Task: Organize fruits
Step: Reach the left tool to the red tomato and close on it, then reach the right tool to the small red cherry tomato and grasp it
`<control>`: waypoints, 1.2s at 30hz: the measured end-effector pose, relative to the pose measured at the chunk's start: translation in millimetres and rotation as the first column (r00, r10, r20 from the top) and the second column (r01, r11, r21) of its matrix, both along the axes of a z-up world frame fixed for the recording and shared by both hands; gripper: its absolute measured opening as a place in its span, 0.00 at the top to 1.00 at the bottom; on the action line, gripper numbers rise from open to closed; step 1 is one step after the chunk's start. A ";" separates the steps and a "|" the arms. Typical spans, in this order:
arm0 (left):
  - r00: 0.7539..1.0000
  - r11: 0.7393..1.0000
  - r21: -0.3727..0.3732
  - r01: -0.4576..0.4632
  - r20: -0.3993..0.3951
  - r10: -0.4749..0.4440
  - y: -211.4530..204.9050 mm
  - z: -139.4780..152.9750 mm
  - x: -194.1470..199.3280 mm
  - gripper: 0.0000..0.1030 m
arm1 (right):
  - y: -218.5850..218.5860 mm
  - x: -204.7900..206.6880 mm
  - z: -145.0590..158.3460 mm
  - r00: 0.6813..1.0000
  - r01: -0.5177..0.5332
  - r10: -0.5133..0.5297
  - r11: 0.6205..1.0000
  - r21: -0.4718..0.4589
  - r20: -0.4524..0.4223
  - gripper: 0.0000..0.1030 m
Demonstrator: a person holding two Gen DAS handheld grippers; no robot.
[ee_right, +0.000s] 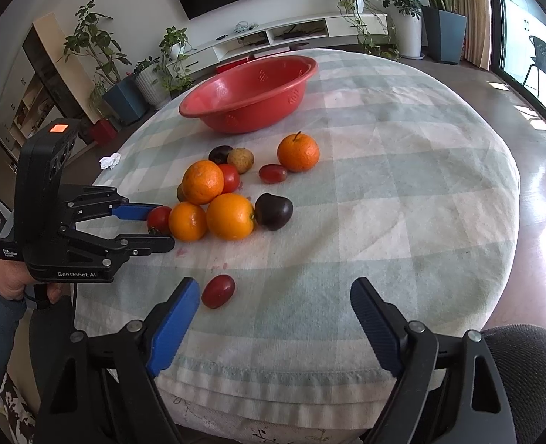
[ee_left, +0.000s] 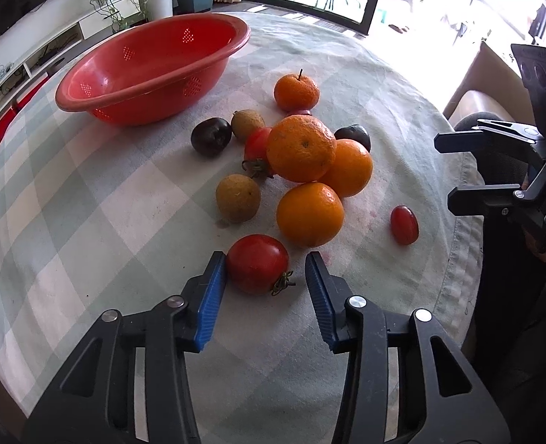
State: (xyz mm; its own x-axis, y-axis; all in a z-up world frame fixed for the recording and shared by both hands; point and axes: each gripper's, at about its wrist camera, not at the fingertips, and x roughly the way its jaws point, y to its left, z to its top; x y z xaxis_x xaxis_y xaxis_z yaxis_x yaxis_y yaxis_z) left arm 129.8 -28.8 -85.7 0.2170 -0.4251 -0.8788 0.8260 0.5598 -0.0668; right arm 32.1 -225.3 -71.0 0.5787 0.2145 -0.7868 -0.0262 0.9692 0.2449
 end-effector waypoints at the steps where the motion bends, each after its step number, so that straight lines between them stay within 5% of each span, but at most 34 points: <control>1: 1.000 1.000 0.000 -0.001 0.003 0.001 -1.8 -0.2 0.3 0.60 | 0.7 -0.2 -0.7 1.000 -0.002 0.002 1.000 0.000 -0.001 0.16; 4: 1.000 1.000 -0.016 -0.006 0.007 0.007 0.0 0.9 -0.3 0.61 | 3.4 0.1 -2.9 1.000 -0.013 0.013 1.000 -0.003 -0.006 0.17; 6: 1.000 1.000 -0.021 -0.009 0.000 0.009 1.0 0.1 -0.9 0.70 | 5.9 -0.2 -4.0 1.000 -0.023 0.022 1.000 -0.010 -0.011 0.21; 17: 0.999 0.999 -0.014 -0.029 0.028 0.029 6.1 1.6 -9.3 0.70 | 15.3 0.1 -8.1 0.998 -0.052 0.051 0.998 -0.040 -0.022 0.30; 25: 0.990 0.988 -0.067 -0.135 0.027 0.138 31.9 12.9 -22.6 0.70 | 31.4 1.9 -8.8 0.996 -0.087 0.086 0.994 -0.064 -0.023 0.36; 36: 0.966 0.955 -0.156 -0.252 0.020 0.258 52.0 28.5 -54.4 0.70 | 59.1 8.7 -16.4 0.989 -0.148 0.143 0.979 -0.143 -0.045 0.67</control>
